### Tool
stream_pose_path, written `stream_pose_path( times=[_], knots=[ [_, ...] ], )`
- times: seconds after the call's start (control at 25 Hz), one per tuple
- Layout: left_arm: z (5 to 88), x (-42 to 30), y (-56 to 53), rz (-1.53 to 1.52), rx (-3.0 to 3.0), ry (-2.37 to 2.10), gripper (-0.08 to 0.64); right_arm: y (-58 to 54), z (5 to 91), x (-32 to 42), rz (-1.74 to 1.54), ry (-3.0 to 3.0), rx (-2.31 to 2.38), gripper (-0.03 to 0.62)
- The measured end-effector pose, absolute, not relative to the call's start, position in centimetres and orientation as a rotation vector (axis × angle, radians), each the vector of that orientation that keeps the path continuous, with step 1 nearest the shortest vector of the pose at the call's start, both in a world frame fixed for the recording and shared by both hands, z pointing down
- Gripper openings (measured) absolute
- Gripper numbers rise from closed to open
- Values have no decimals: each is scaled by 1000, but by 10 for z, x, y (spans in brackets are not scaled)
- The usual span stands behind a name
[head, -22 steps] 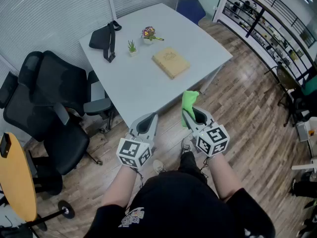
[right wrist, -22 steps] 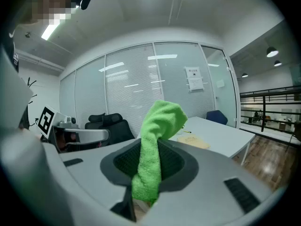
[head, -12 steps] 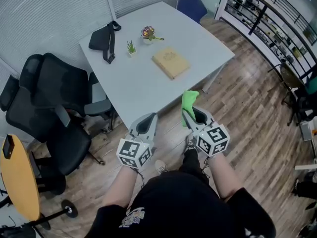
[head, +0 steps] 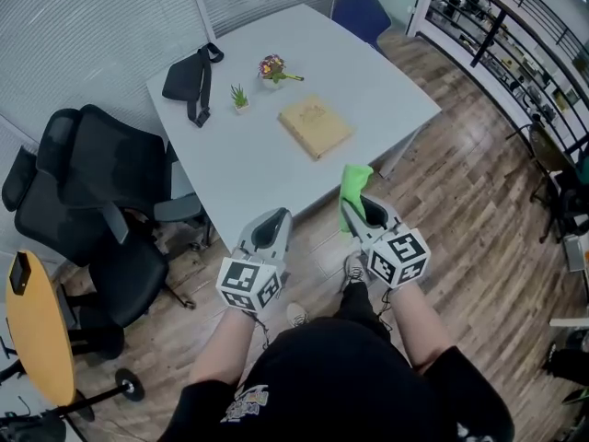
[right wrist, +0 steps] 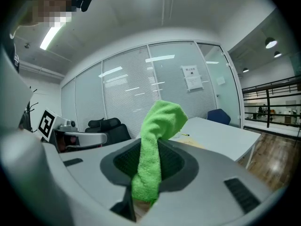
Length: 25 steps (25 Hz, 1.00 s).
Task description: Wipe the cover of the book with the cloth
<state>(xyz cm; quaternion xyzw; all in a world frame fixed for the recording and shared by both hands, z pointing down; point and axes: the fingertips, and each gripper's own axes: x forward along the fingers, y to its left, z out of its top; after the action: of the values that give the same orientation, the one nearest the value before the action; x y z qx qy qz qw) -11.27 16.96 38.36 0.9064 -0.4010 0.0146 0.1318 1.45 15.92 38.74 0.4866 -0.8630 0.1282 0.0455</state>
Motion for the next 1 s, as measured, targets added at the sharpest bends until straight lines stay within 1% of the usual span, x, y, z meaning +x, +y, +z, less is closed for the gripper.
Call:
stream_pose_path(
  times=[0.24,0.32,0.48,0.72,0.84,1.0],
  knots=[
    [384,-88,133,60,2596,-1220,12,117,386,42,413,-2669,1438,98],
    [385,-78,121,67,2587,-1232,51,102,386,52,420,-2679,1424,98],
    [387,-61,97,77,2565,-1267,78,74,387,70,437,-2699,1399,97],
    [390,-37,60,100,2530,-1305,164,30,391,94,464,-2725,1349,97],
    [391,-26,44,107,2506,-1332,187,10,391,104,473,-2740,1316,97],
    [393,-12,25,95,2469,-1371,195,-12,393,119,475,-2753,1269,98]
  ],
)
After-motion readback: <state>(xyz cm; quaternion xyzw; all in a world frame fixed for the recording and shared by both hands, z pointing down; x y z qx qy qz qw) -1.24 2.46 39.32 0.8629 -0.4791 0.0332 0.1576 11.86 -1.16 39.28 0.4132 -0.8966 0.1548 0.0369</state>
